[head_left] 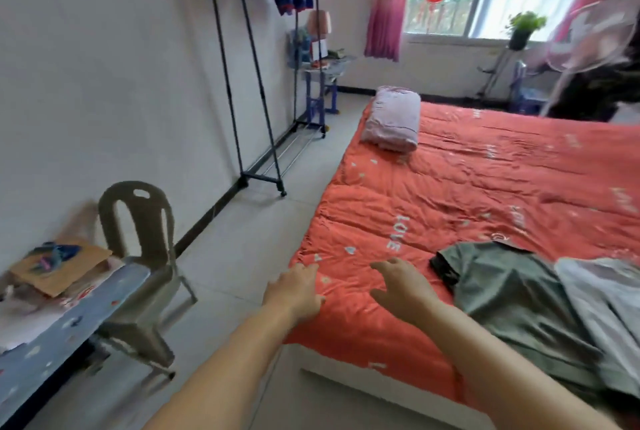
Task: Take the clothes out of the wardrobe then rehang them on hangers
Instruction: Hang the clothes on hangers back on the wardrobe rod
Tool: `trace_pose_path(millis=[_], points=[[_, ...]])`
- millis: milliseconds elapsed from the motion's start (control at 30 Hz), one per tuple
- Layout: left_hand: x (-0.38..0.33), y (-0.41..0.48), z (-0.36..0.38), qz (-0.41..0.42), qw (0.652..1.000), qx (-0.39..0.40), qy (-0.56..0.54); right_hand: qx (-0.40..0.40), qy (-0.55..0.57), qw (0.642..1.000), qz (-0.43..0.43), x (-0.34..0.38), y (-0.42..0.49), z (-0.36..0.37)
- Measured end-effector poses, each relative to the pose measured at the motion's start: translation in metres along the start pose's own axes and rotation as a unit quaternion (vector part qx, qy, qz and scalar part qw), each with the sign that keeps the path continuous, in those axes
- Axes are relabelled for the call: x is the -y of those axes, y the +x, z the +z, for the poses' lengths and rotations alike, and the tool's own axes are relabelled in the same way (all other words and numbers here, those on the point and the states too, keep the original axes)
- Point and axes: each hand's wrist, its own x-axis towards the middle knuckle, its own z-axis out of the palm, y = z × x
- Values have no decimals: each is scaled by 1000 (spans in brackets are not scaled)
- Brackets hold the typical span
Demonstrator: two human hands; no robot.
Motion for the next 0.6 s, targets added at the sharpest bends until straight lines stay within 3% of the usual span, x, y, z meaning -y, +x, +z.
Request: trace_pose_path(millis=[333,600], points=[[-153,147,21,215,973,66,55,-55,58,971,226,-158,14,-37],[-249,216,39,311,941,119,55,-77,73,937,334,-245,15,-53]])
